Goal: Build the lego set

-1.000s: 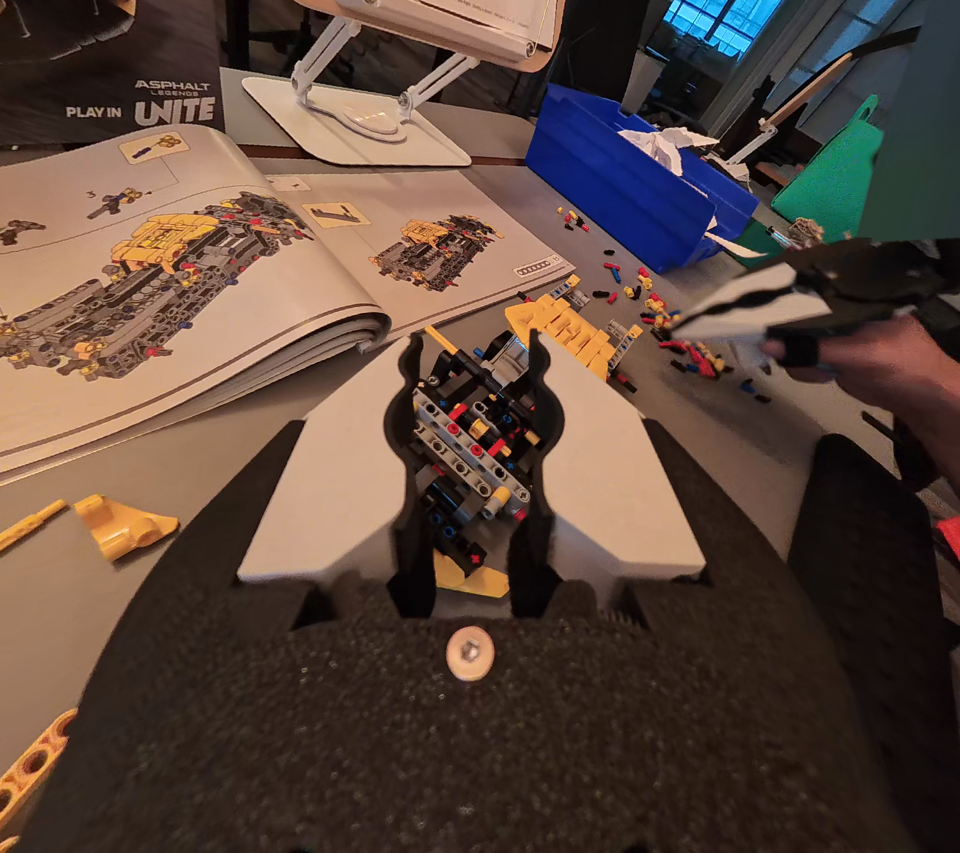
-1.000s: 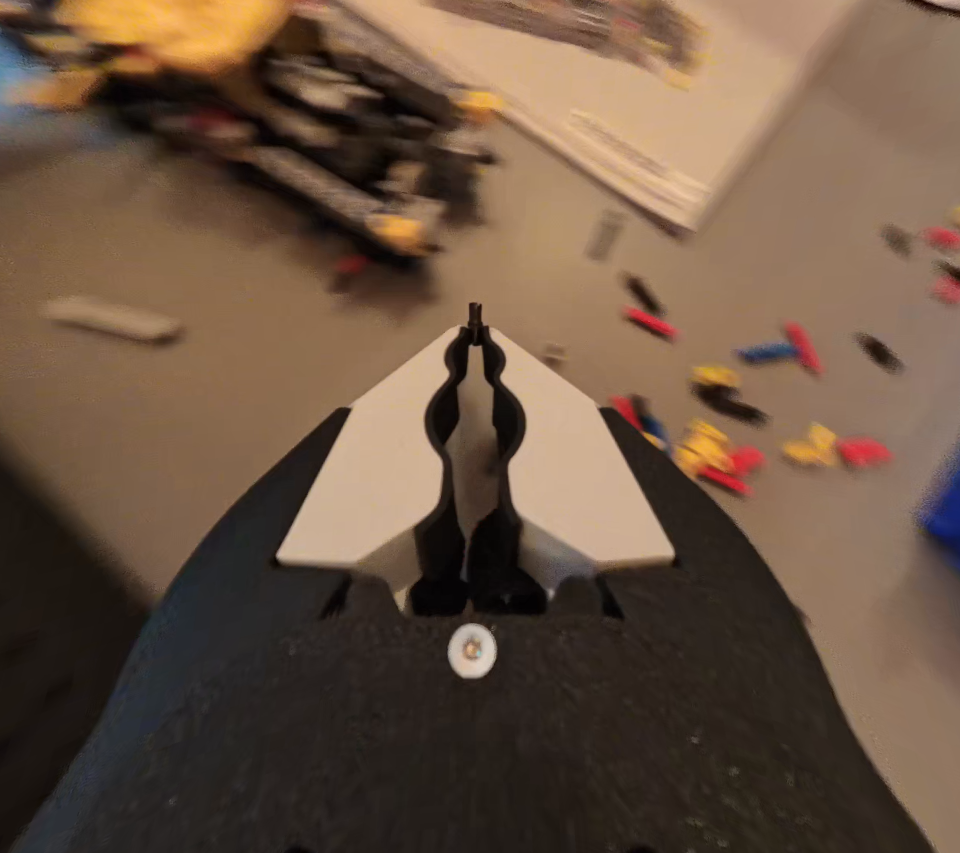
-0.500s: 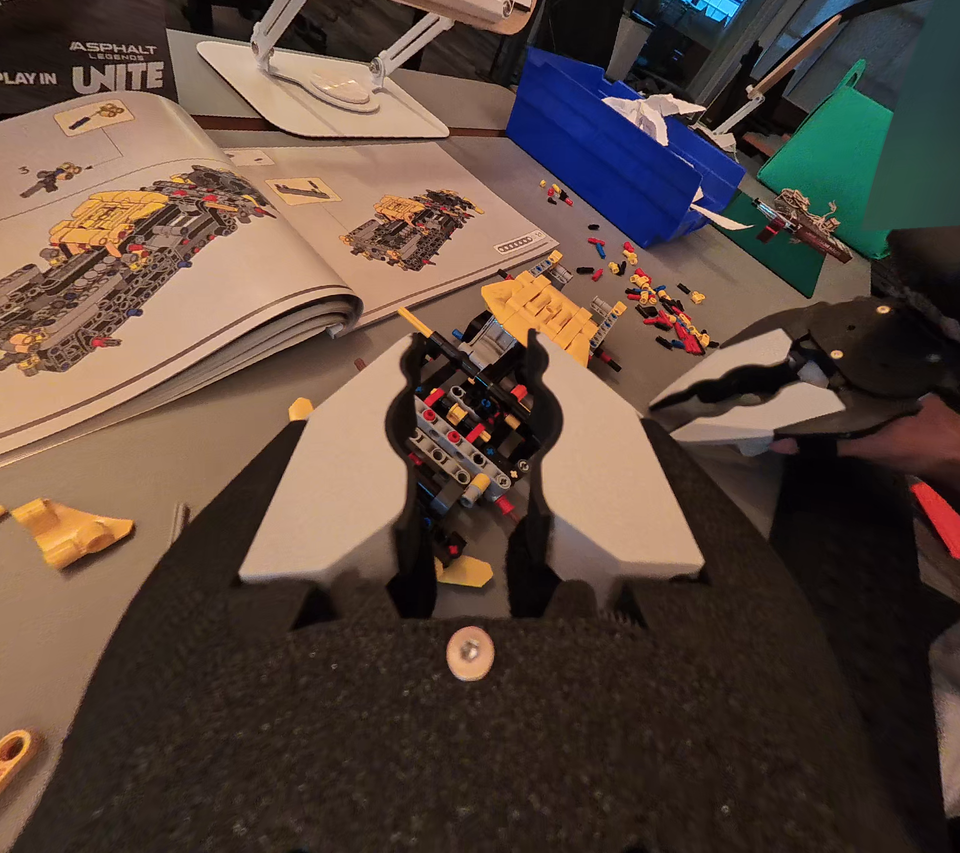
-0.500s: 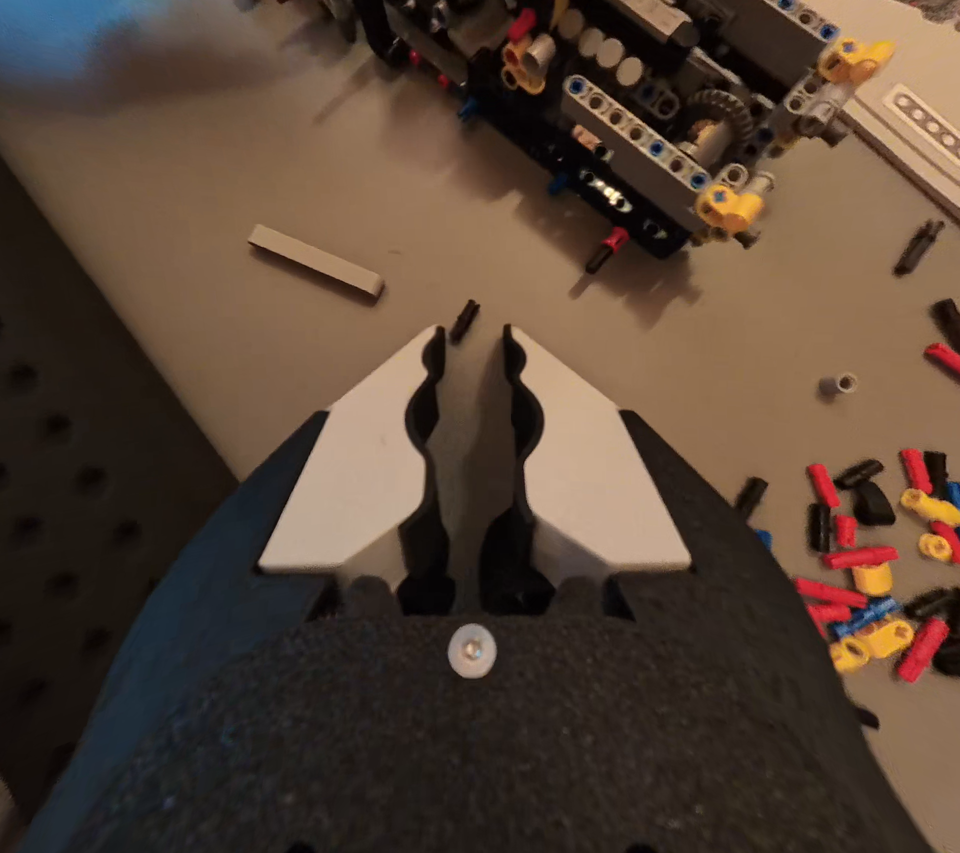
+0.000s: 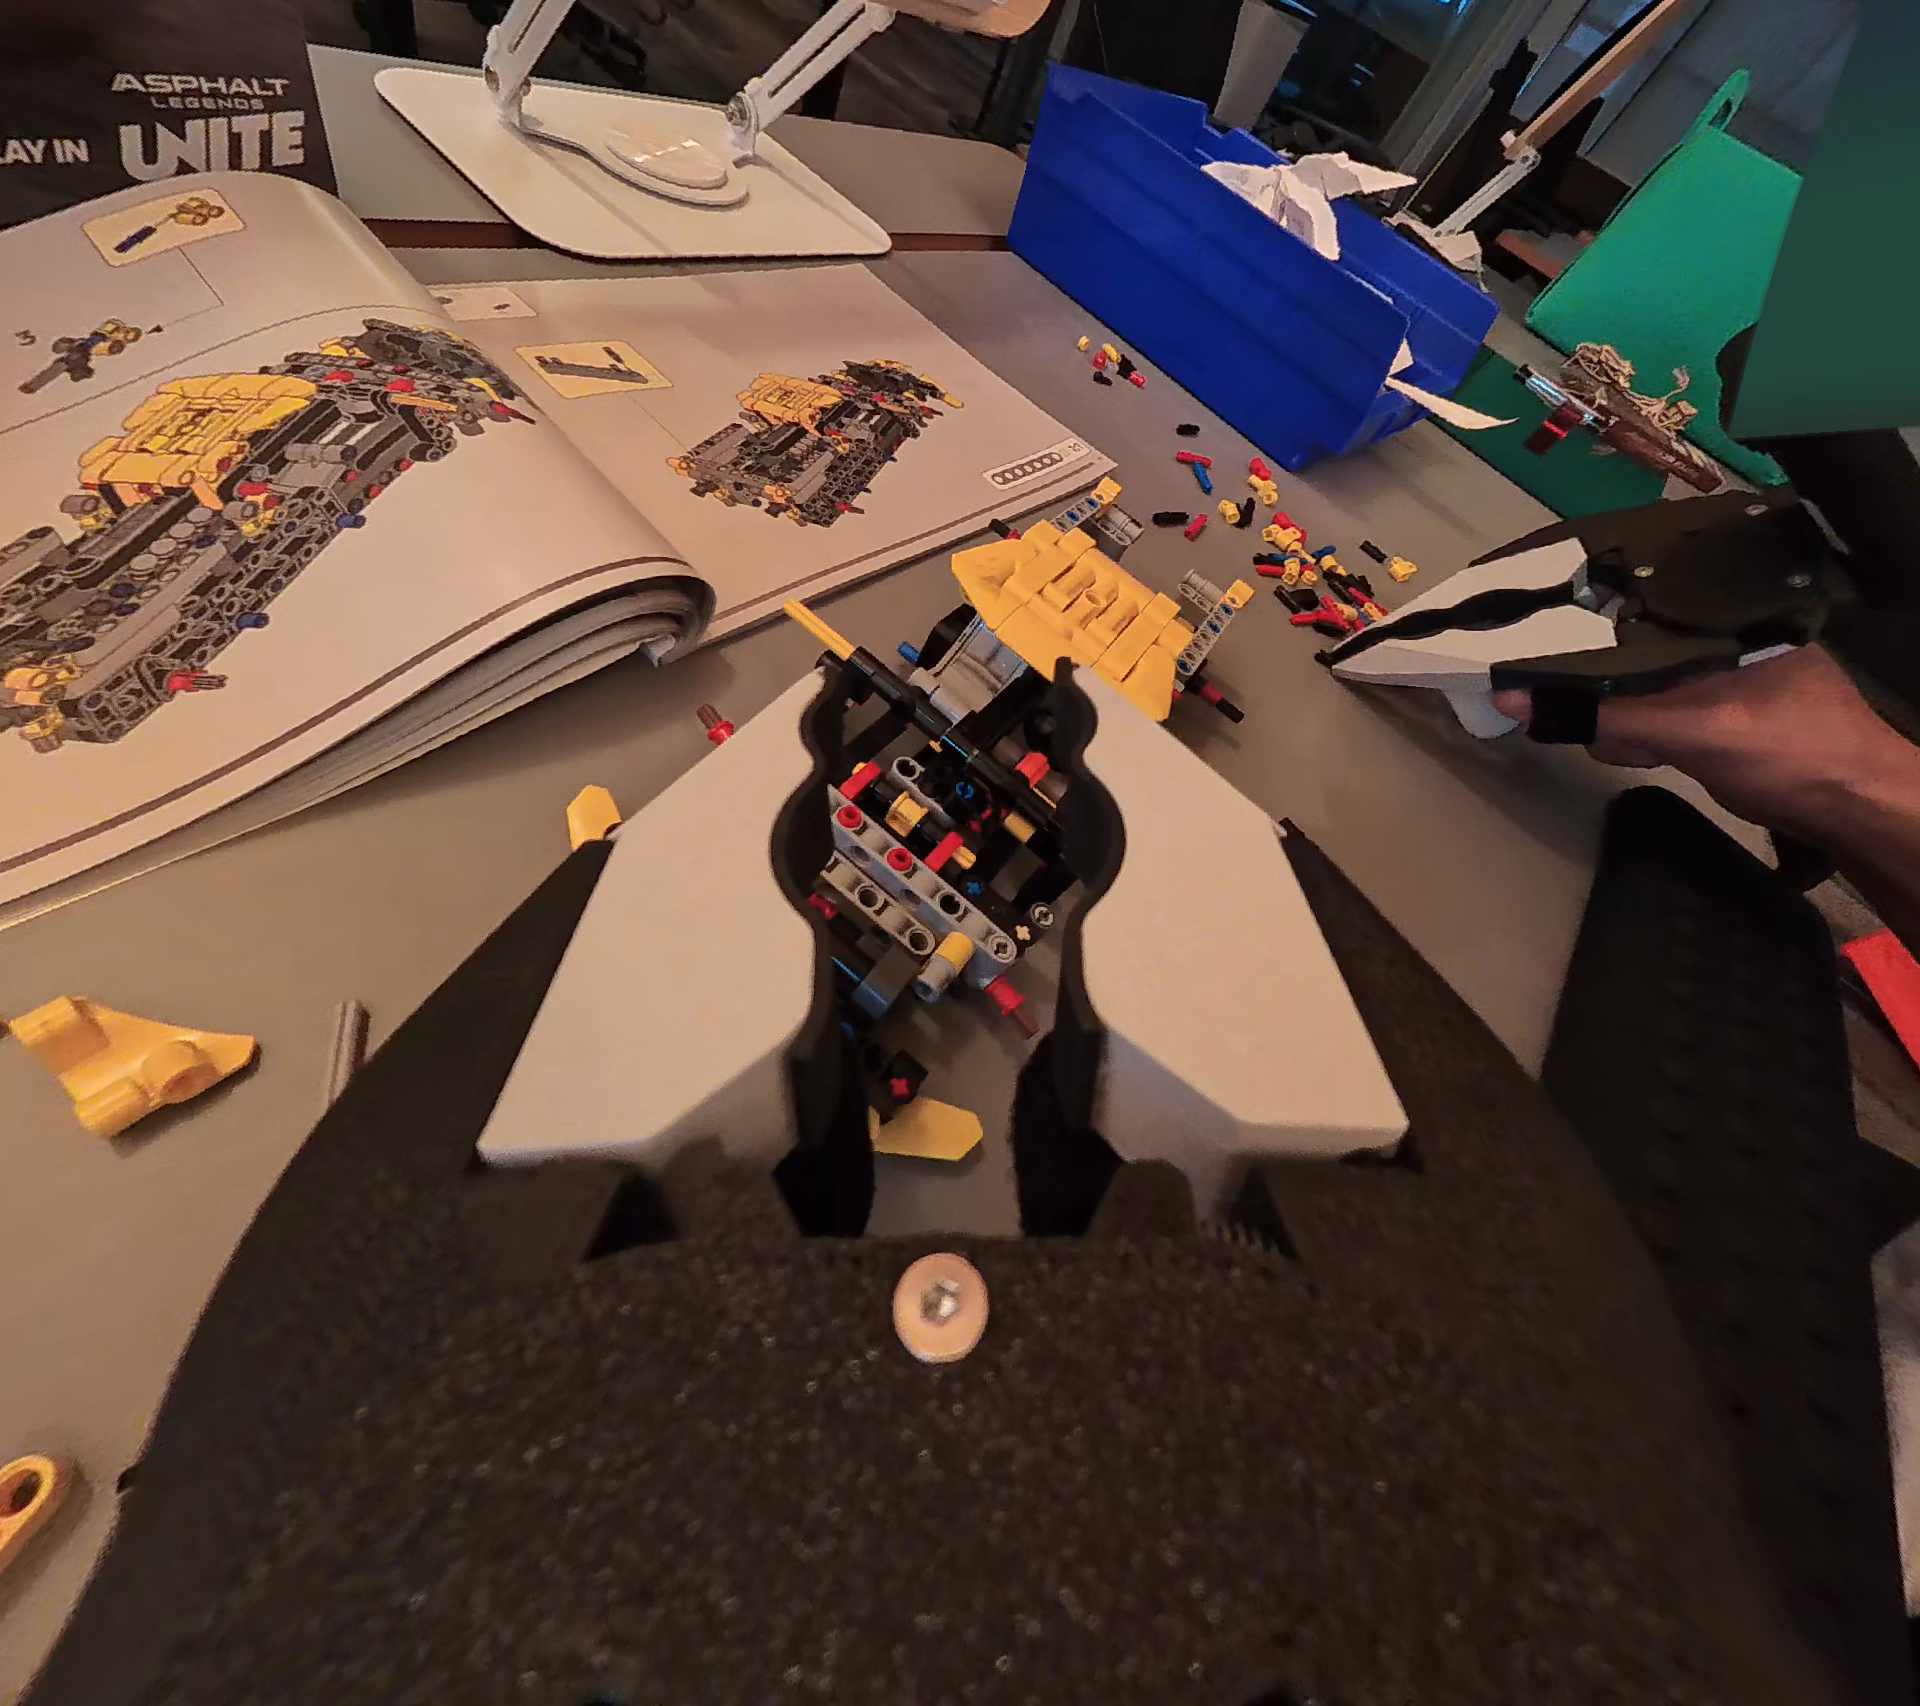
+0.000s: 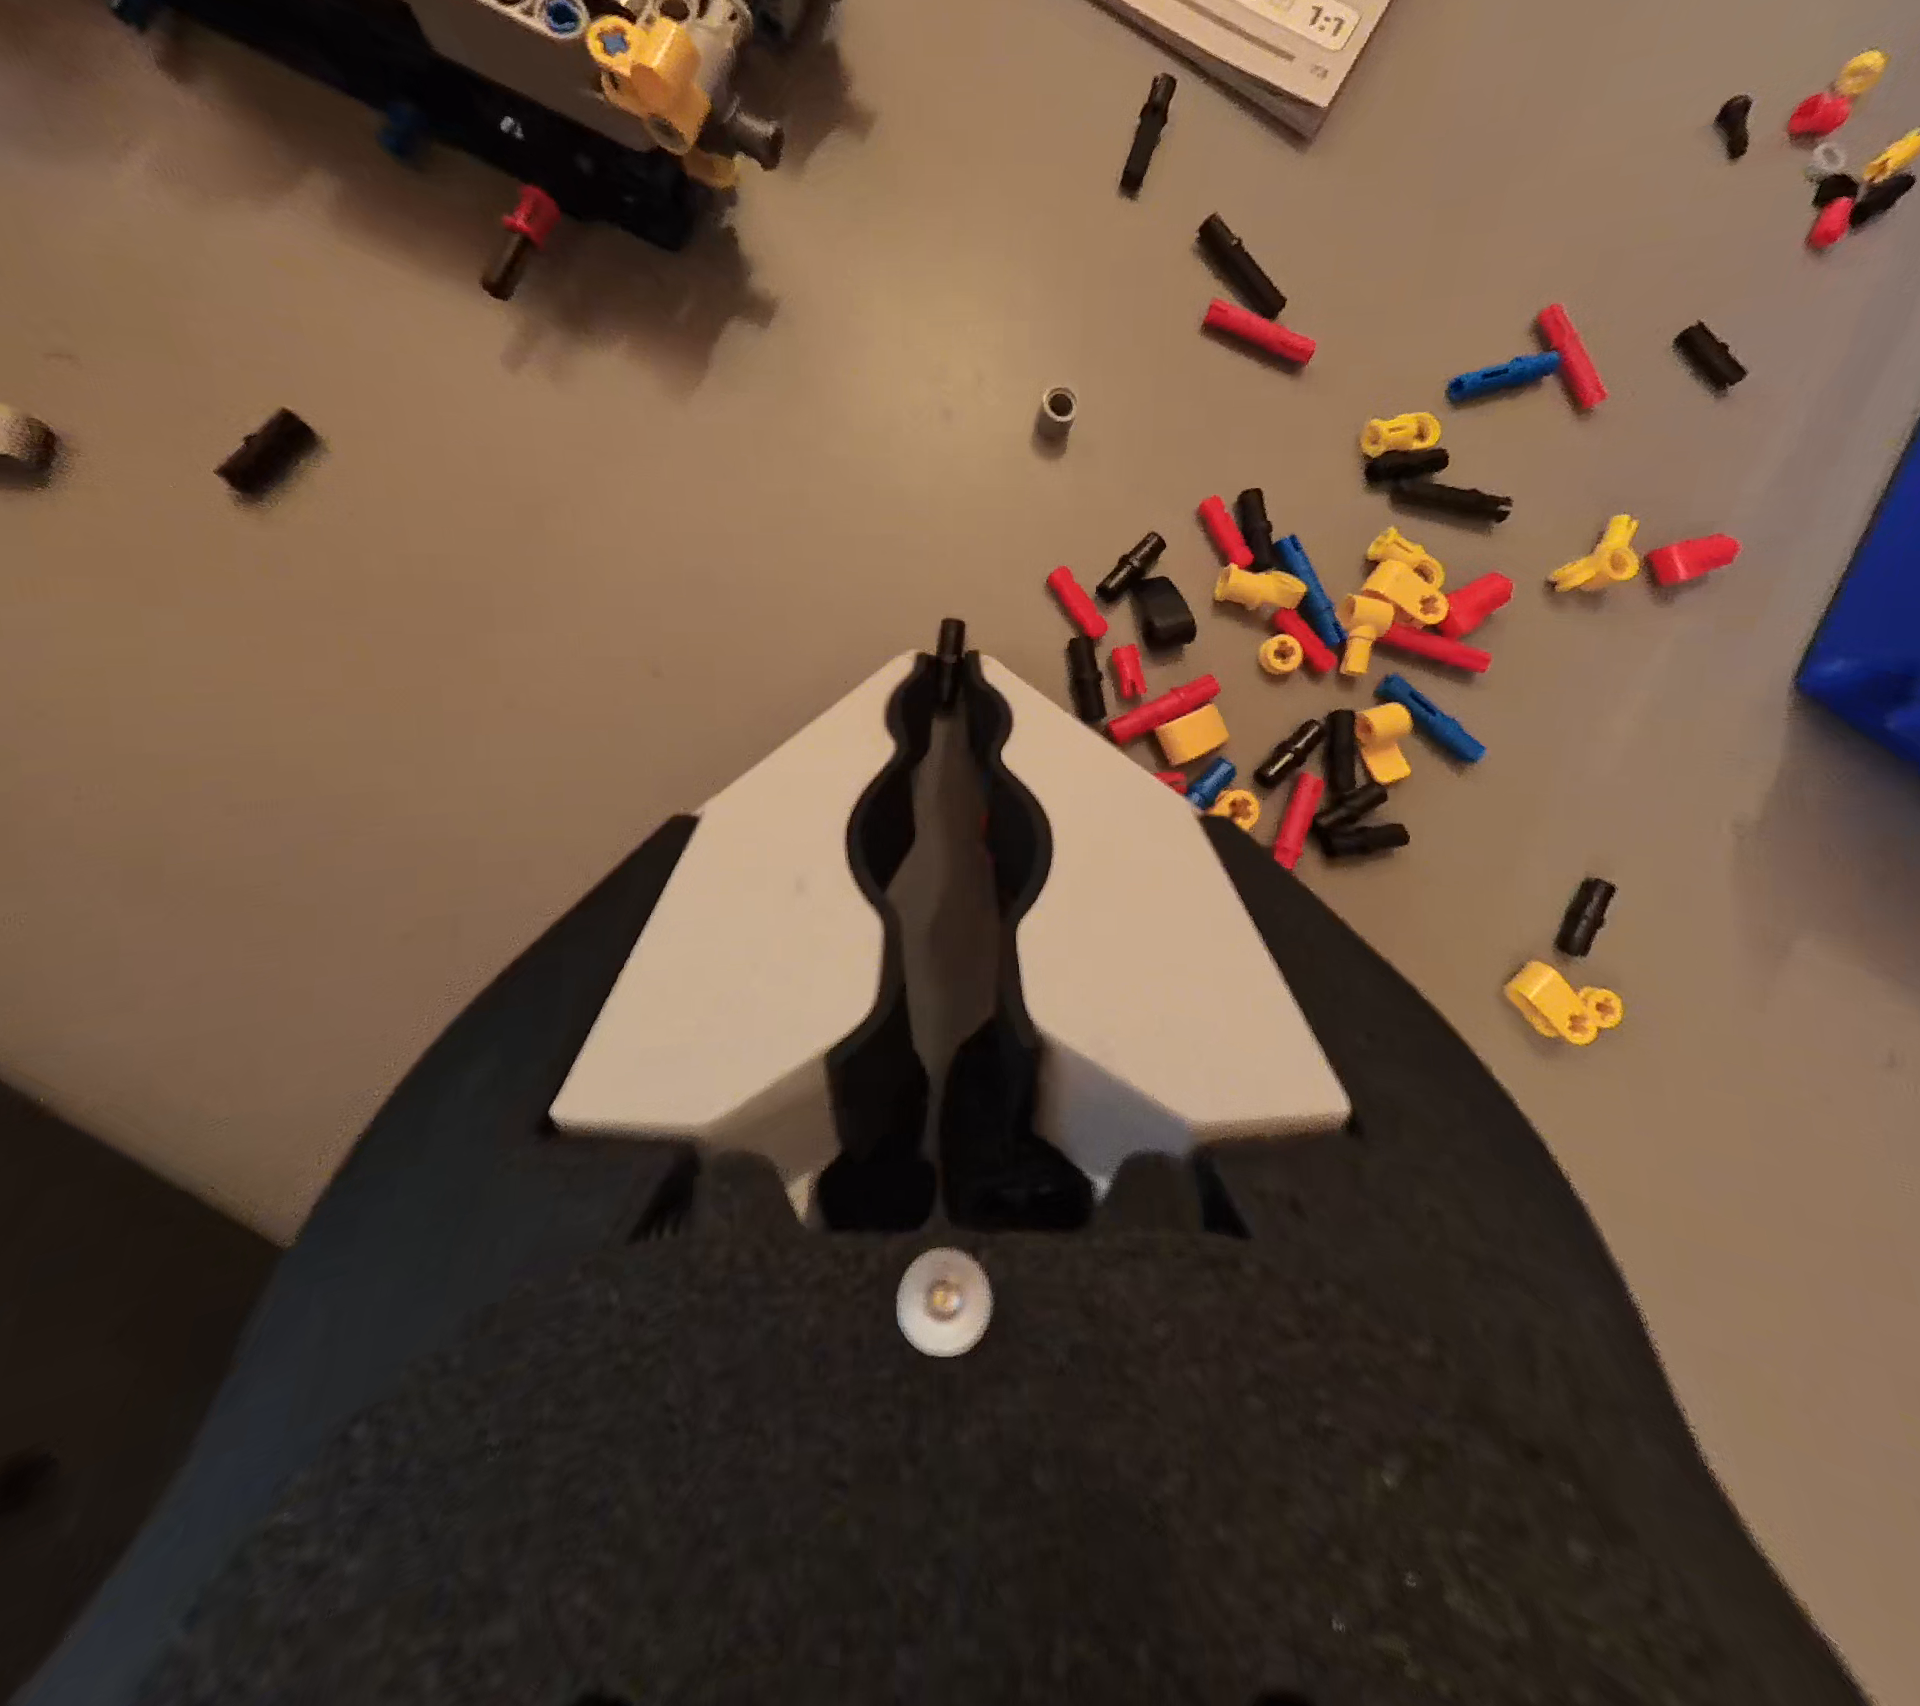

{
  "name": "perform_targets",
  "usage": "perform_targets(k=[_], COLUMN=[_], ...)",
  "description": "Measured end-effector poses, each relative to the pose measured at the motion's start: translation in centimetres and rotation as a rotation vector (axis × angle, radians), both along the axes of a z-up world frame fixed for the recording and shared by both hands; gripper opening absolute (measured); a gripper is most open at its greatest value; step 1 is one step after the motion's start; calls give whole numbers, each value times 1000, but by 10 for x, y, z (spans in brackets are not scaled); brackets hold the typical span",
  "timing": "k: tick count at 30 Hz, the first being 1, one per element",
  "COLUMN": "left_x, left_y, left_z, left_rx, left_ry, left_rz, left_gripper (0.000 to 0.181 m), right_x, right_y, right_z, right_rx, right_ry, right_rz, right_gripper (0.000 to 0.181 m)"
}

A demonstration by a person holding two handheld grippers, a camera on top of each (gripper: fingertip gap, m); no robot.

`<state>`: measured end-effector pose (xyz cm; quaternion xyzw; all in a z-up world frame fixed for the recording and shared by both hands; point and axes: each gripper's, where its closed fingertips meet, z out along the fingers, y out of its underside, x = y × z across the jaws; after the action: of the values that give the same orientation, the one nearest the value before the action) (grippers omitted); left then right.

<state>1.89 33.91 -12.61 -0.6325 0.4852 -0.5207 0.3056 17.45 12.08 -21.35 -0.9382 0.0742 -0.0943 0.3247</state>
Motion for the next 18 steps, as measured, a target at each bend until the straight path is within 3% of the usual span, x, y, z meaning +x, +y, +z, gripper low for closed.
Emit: perform_targets(k=[2,7,10,15,18], left_x=[0,0,0,-1,0], left_y=[0,-2,-2,-3,-4], left_z=[0,0,-1,0,0], left_rx=[-4,-6,-3,-10,-7], left_ry=[-2,-1,1,-1,-1], left_rz=[-1,-6,-6,-10,-13], left_gripper=[40,40,40,40,40], right_x=[-12,-99,-101,-103,-103], right_y=[7,37,40,44,44], right_z=[7,9,-1,0,1], right_rx=[24,53,8,21,29], right_ry=[5,173,95,126,139], right_rz=[61,349,364,358,348], right_gripper=[5,5,5,7,17])
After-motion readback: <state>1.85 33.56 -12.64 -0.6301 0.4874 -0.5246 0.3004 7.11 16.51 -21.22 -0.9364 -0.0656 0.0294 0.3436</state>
